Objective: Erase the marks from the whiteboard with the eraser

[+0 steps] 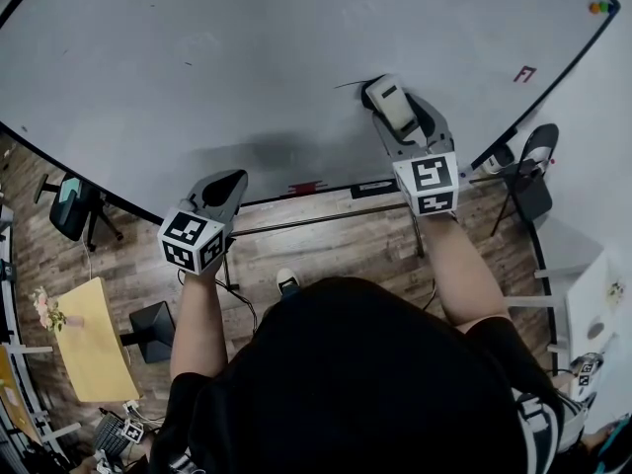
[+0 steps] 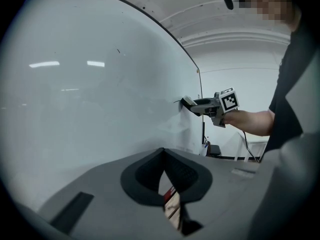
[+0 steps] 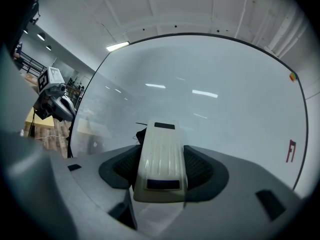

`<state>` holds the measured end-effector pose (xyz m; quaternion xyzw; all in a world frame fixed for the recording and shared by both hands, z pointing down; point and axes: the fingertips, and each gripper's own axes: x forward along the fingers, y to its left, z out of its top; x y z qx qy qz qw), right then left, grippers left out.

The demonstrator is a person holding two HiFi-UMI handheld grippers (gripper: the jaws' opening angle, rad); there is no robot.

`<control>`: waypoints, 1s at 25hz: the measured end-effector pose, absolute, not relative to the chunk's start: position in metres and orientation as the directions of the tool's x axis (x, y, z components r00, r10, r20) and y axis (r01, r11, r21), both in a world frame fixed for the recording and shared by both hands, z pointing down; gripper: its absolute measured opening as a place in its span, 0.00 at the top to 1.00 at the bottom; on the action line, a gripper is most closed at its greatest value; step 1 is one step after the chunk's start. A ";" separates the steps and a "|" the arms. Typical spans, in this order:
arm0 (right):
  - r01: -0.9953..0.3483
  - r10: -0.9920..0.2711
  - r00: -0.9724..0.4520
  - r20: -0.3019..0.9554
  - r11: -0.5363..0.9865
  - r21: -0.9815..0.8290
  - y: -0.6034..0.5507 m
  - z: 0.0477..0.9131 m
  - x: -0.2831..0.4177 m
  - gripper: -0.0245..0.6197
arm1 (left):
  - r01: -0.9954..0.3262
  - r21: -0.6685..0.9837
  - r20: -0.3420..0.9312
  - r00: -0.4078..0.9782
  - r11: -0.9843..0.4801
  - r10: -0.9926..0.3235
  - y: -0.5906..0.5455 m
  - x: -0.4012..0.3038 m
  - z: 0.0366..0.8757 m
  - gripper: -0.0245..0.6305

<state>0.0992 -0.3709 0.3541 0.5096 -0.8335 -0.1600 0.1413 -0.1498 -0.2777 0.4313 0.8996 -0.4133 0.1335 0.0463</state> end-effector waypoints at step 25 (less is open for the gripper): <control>-0.724 -0.829 -0.543 0.136 0.544 0.425 -0.355 0.380 0.017 0.56 | -0.804 0.000 0.284 0.570 -0.595 -0.771 -0.249 -0.196 0.441 0.95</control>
